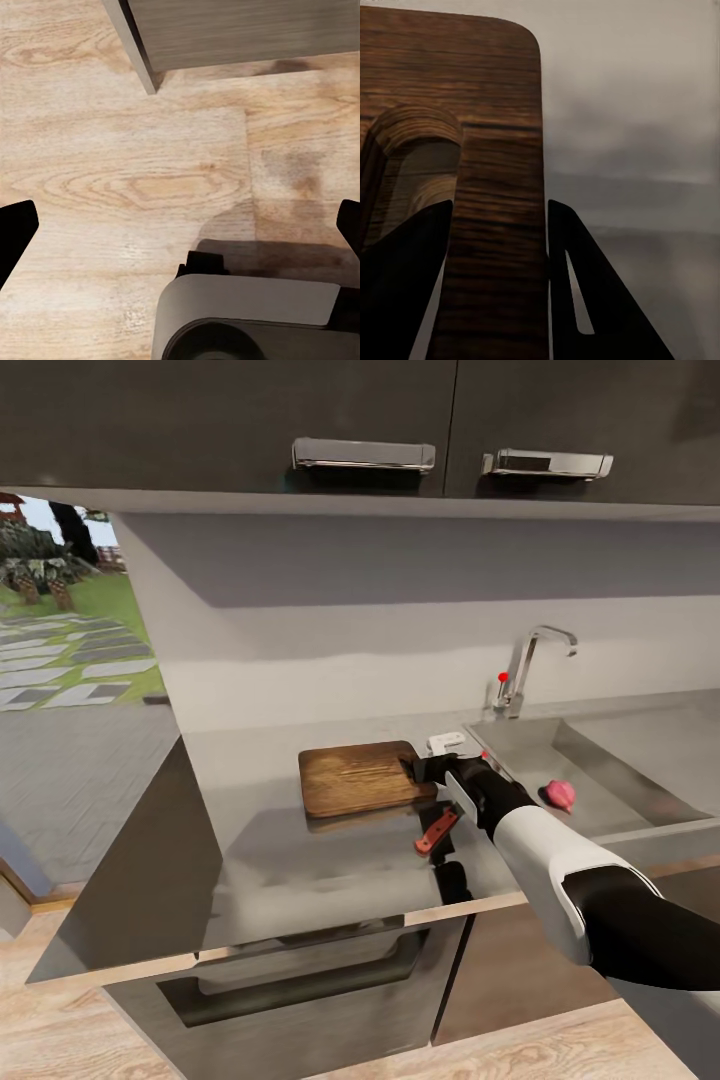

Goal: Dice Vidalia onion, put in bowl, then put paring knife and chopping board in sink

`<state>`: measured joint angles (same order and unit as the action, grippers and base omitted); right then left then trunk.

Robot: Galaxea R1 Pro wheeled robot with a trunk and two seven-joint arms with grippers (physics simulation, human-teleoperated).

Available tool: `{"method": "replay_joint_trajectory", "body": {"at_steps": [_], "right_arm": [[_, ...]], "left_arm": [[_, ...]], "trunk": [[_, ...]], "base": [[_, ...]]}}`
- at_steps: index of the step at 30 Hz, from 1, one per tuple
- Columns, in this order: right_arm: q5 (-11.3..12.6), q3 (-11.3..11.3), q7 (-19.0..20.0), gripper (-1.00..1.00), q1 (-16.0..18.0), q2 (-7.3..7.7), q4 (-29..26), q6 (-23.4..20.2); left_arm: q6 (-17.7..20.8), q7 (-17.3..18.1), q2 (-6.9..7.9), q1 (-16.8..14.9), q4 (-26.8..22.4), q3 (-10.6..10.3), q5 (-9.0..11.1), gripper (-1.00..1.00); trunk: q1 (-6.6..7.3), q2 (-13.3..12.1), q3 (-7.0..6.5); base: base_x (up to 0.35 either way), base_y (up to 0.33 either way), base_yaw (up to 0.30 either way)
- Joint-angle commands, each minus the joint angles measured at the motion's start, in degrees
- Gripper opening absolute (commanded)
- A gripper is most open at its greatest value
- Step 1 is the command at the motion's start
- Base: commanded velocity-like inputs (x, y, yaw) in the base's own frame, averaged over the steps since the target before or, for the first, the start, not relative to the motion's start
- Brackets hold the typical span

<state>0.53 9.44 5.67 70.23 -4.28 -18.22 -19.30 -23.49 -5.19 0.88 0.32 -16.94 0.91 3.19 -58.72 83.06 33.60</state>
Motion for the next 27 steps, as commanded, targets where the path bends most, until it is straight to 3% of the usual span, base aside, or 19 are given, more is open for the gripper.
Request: {"method": "replay_joint_trajectory", "body": {"at_steps": [1, 27], "right_arm": [[-0.2, 0.3, 0.1, -1.0, 0.0, 0.04, -0.1, -0.3], [-0.4, 0.2, -0.6, -1.0, 0.0, 0.76, -0.1, -0.4]], "left_arm": [[-0.1, 0.0, 0.0, 0.0, -0.1, 0.0, 0.3, 1.0], [-0.1, 0.0, 0.0, 0.0, -0.1, 0.0, 0.3, 1.0]], "trunk": [[0.0, 0.0, 0.05], [0.0, 0.0, 0.05]], "base": [[0.0, 0.0, 0.0], [0.0, 0.0, 0.0]]}}
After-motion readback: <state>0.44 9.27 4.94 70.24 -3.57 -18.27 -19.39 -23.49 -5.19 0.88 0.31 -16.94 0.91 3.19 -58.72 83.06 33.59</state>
